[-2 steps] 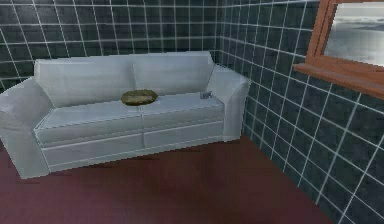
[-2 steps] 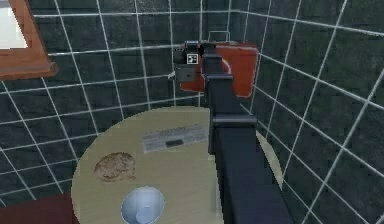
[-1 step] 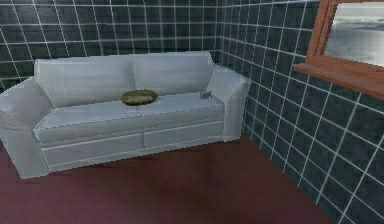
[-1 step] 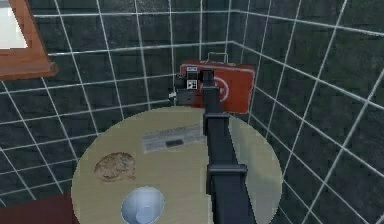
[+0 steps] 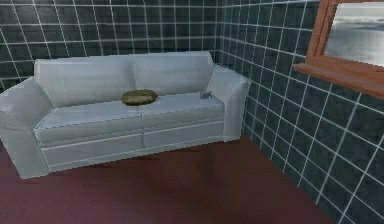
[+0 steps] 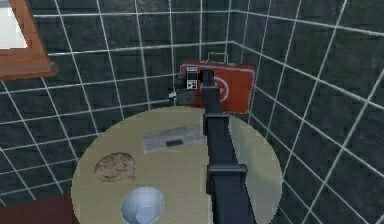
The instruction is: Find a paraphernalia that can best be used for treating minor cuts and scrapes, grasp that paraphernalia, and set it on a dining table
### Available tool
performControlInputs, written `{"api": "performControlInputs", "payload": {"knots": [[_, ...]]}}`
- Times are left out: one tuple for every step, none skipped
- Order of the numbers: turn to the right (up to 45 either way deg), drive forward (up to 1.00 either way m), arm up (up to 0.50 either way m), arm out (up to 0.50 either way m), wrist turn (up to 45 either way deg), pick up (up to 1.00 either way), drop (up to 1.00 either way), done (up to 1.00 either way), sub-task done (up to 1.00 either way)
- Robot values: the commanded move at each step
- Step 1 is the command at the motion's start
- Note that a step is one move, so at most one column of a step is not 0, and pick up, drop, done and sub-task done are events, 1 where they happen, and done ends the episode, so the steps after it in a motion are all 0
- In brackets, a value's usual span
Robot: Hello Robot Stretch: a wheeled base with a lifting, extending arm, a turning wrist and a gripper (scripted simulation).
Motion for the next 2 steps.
{"api": "performControlInputs", "payload": {"knots": [[0.0, 0.0, 0.0, 0.0, 0.0, 0.0, 1.0, 0.0, 0.0], [0.0, 0.0, 0.08, 0.0, 0.0, 0.0, 0.0, 0.0, 0.0]]}}
